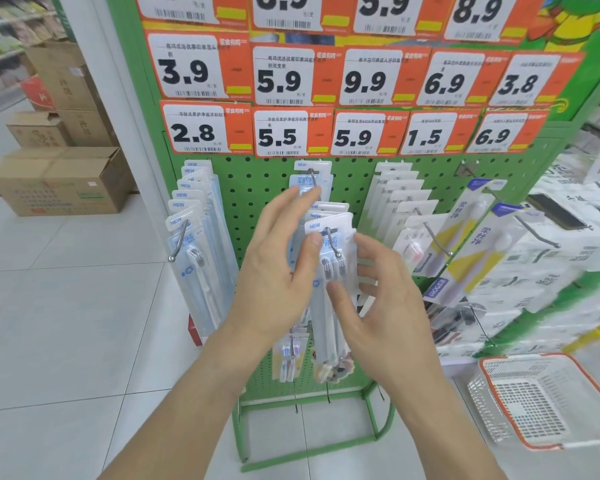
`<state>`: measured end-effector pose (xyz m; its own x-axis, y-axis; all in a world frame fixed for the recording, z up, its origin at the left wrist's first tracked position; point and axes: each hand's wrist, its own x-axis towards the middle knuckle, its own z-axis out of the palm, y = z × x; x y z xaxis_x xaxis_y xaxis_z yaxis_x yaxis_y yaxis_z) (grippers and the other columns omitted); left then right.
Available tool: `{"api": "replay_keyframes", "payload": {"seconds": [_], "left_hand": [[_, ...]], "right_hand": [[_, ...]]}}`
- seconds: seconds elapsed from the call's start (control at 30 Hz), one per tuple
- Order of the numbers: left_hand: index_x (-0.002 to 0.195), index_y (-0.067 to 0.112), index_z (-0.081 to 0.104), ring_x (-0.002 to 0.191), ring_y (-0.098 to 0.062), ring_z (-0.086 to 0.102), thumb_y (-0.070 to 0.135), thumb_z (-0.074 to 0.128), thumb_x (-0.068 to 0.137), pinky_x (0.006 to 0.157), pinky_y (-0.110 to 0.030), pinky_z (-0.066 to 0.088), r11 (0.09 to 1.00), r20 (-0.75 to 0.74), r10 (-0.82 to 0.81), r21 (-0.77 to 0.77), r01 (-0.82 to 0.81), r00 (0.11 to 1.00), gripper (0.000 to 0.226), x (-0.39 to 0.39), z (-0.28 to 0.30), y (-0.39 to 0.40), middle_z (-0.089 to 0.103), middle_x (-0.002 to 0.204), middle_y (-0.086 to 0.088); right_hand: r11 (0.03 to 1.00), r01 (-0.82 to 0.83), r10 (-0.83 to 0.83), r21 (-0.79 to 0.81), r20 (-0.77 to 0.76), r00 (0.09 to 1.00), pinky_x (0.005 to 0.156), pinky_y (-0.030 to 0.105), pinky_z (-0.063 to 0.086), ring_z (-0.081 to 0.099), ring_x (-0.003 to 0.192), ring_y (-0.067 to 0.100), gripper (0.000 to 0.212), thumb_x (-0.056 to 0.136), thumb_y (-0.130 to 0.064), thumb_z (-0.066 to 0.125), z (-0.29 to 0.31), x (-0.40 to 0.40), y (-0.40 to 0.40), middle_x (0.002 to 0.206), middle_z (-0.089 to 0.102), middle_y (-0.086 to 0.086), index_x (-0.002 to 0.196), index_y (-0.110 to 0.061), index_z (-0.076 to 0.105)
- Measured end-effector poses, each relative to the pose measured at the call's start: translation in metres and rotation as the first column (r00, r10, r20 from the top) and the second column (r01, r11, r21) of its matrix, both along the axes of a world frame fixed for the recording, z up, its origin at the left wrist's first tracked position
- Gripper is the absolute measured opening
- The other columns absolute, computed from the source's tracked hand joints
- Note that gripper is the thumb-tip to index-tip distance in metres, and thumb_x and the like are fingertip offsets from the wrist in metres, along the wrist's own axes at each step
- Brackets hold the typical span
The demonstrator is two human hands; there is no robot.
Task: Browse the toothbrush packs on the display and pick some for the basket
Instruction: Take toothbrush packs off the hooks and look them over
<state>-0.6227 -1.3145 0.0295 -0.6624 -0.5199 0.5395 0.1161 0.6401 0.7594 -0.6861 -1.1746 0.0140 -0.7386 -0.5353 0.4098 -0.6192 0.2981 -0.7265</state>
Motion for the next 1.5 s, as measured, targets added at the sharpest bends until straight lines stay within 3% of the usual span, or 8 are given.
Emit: {"api": "replay_keyframes", "payload": {"seconds": [0.1,0.33,0.47,0.63,0.83,1.0,1.2,1.5], "left_hand": [[0.142,0.023,0.056,0.140,0.004,0.037,0.017,0.050,0.106,0.109,-0.006,0.027,0.999,0.002,-0.048,-0.011,0.048,0.999,0.037,-0.004,0.001,-0.003,0.044,0.152,0.006],[0.131,0.017,0.066,0.125,0.001,0.053,0.012,0.056,0.103,0.106,-0.011,0.036,1.000,-0.065,-0.026,-0.007,0.026,0.998,0.030,-0.009,0.000,-0.007,0.061,0.130,0.005],[0.129,0.019,0.068,0.122,0.002,0.055,0.010,0.058,0.102,0.103,-0.009,0.037,0.999,-0.078,-0.033,0.012,0.034,0.996,0.031,-0.010,0.003,-0.008,0.062,0.126,0.007],[0.127,0.021,0.069,0.119,0.003,0.055,0.010,0.058,0.101,0.101,-0.008,0.037,0.999,-0.064,-0.034,0.038,0.036,0.997,0.031,-0.010,0.005,-0.008,0.062,0.123,0.012],[0.128,0.021,0.069,0.117,0.005,0.055,0.010,0.058,0.101,0.099,-0.007,0.037,0.999,-0.055,-0.030,0.024,0.031,0.998,0.031,-0.011,0.007,-0.010,0.063,0.121,0.011],[0.126,0.021,0.069,0.112,0.004,0.056,0.011,0.059,0.101,0.096,-0.007,0.039,0.999,-0.046,-0.033,0.024,0.034,0.998,0.029,-0.012,0.006,-0.012,0.062,0.119,0.012],[0.125,0.019,0.070,0.119,0.005,0.055,0.009,0.059,0.100,0.101,-0.010,0.040,0.999,-0.058,-0.031,0.010,0.031,0.998,0.029,-0.013,0.006,-0.014,0.065,0.123,0.012],[0.122,0.017,0.070,0.117,0.003,0.057,0.009,0.059,0.100,0.101,-0.015,0.043,0.999,-0.066,-0.035,0.024,0.036,0.997,0.026,-0.016,0.006,-0.014,0.065,0.121,0.012]], "right_hand": [[1.000,0.016,-0.016,-0.007,-0.077,0.997,0.092,0.035,0.055,0.057,0.108,-0.001,0.040,0.097,-0.017,0.063,0.012,-0.009,0.000,0.120,0.051,-0.014,0.135,-0.026,0.054],[0.996,0.065,-0.075,-0.057,-0.205,0.976,0.090,0.034,0.054,0.067,0.097,0.012,0.020,0.098,-0.008,0.057,0.082,-0.032,-0.017,0.103,0.072,-0.004,0.111,-0.015,0.071],[0.992,0.077,-0.058,0.097,-0.184,0.981,0.087,0.032,0.053,0.067,0.094,0.015,0.021,0.099,-0.010,0.056,0.107,-0.059,-0.050,0.100,0.074,-0.003,0.106,-0.016,0.074],[0.949,0.074,-0.053,0.305,-0.076,0.996,0.080,0.024,0.046,0.068,0.103,0.021,0.025,0.099,-0.011,0.057,0.100,-0.098,-0.091,0.117,0.073,0.006,0.117,-0.016,0.073],[0.973,0.104,-0.100,0.204,-0.029,0.995,0.080,0.022,0.047,0.070,0.099,0.019,0.017,0.092,-0.011,0.067,0.088,-0.106,-0.100,0.105,0.076,0.005,0.105,-0.014,0.078],[0.981,0.095,-0.097,0.171,0.000,0.995,0.077,0.023,0.048,0.062,0.085,0.010,0.003,0.089,-0.016,0.072,0.086,-0.105,-0.100,0.080,0.063,-0.013,0.091,-0.015,0.074],[0.971,0.093,-0.106,0.220,0.049,0.993,0.068,0.025,0.053,0.065,0.076,0.014,0.015,0.083,-0.010,0.079,0.093,-0.105,-0.102,0.073,0.063,-0.010,0.079,-0.019,0.067],[0.970,0.045,-0.046,0.240,-0.005,0.999,0.060,0.012,0.044,0.062,0.069,0.005,0.016,0.084,-0.009,0.078,0.102,-0.098,-0.093,0.075,0.067,-0.009,0.091,-0.023,0.079]]}}
